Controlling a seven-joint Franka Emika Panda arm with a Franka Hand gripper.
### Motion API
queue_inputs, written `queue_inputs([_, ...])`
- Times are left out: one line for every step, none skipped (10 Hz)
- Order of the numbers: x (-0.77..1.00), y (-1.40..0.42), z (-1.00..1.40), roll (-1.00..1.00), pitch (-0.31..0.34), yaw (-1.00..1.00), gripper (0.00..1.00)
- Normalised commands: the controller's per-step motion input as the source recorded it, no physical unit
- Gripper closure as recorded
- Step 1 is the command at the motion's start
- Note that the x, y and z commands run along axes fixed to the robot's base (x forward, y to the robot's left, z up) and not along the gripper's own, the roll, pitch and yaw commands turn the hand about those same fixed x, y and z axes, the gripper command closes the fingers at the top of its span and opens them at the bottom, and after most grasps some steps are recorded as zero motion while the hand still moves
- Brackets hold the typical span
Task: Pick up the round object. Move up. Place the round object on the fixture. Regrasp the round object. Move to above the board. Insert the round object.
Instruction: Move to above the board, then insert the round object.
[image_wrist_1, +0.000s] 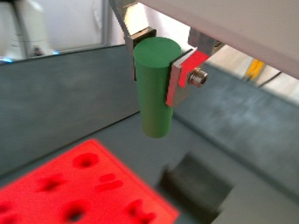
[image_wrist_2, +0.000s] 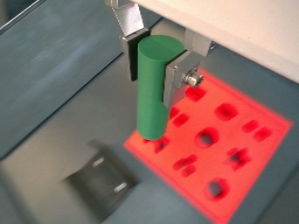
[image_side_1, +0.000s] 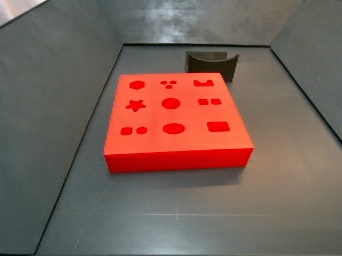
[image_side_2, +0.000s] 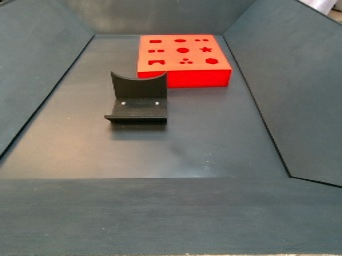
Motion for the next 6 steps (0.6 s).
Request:
queue_inputs([-0.61, -1.0, 0.3, -1.0, -0.1, -0.13, 1.0])
queue_inputs([-0.6, -0.87, 0.27, -0.61, -0.106, -0.06, 1.0])
queue_inputs([-0.5, -0.67, 0.21, -0.47, -0.104, -0.04, 1.0])
queue_inputs([-0.28, -0.33, 0.1, -0.28, -0.088, -0.02, 1.0])
queue_inputs([-0.16, -0.18, 0.05, -0.2, -0.055, -0.02, 1.0])
queue_inputs([-0.03, 0.0, -0.02, -0.01, 0.0, 0.0, 1.0])
